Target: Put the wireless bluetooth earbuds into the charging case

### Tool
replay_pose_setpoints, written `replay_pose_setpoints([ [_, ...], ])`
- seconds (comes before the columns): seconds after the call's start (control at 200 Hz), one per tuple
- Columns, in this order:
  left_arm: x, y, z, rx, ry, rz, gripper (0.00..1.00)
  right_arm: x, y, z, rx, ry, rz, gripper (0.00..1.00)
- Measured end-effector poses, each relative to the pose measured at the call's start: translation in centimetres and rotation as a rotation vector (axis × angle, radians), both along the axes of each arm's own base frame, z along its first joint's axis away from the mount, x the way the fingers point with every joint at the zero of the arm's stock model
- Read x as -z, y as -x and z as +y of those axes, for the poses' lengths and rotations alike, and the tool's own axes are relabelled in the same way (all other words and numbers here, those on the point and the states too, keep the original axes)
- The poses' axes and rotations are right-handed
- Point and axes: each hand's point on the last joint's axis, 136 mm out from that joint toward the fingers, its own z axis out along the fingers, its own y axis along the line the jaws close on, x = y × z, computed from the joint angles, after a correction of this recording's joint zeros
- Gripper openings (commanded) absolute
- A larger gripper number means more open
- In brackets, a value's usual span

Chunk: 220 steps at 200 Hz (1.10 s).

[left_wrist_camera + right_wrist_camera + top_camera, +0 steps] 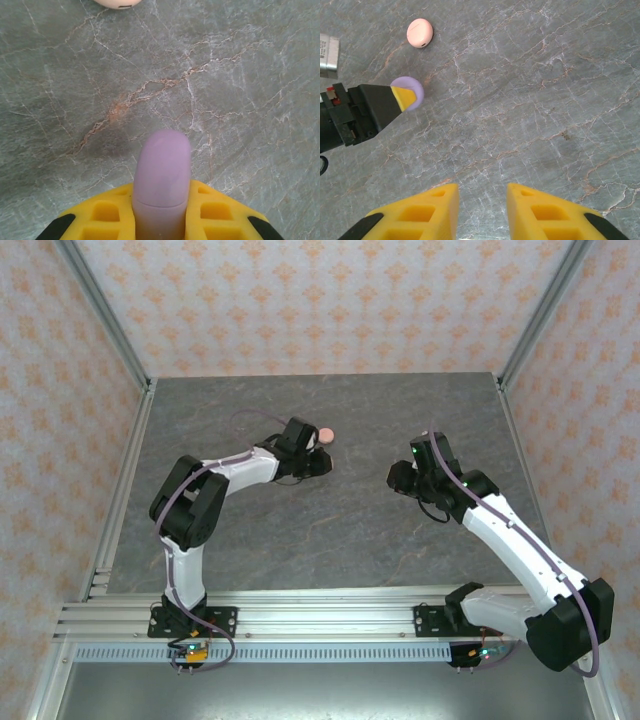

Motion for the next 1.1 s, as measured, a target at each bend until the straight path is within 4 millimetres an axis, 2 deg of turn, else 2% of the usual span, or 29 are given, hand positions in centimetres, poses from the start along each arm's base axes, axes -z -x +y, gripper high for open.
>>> replay_pose_setpoints([
  [0.3,2.3,0.5,0.1,0.005,-0.026,0.06,0.13,0.6,-0.1,0.2,-0.005,0.003,0.02,0.32],
  [0.486,2.4,0.5,0.1,0.005,-0.026,0.061,0.26,0.8,-0.1,0.3,-0.007,0.004,0.029,0.32],
  [0.801,2.7,0.5,0.3,0.005,-0.04,0.06,0.63,1.0,-0.1,0.3,-0.007,0.007,0.034,0.33],
  [0.926,2.4,0.4,0.5,0.012,-0.064,0.039,0.66,1.1,-0.2,0.2,-0.005,0.012,0.036,0.34],
  [1.101,1.5,1.0,2.8,0.009,-0.172,0.009,0.69,1.3,-0.5,-0.3,0.014,0.041,0.028,0.36],
])
